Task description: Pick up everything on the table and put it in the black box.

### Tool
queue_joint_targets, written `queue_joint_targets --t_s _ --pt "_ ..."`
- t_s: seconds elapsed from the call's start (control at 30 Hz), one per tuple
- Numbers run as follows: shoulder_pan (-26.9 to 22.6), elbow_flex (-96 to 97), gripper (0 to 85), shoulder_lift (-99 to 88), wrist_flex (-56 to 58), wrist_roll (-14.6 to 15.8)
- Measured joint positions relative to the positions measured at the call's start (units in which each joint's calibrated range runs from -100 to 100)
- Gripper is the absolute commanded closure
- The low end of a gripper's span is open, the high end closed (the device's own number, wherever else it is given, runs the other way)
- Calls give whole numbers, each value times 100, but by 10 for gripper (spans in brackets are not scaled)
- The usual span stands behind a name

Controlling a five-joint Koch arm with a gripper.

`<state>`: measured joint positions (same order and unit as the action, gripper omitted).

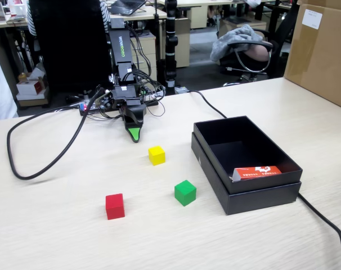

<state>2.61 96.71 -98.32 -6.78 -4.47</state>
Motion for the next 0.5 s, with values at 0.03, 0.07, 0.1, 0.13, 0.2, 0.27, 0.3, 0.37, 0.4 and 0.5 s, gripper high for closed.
queue_joint_targets --t_s 0.03,0.07,0.1,0.13,0.2,0.27,0.3,0.37,0.4,0.5 --pt "0 0 368 0 0 0" --pt "0 9 368 0 15 0" --pt "0 9 368 0 23 0" --pt "-10 9 368 0 23 0" --pt "-20 0 368 0 23 -5" --pt "0 0 368 0 23 0" --pt "5 0 368 0 23 5" --pt "10 0 368 0 23 0" --pt "10 9 368 0 31 0" --pt "10 0 367 0 31 0"
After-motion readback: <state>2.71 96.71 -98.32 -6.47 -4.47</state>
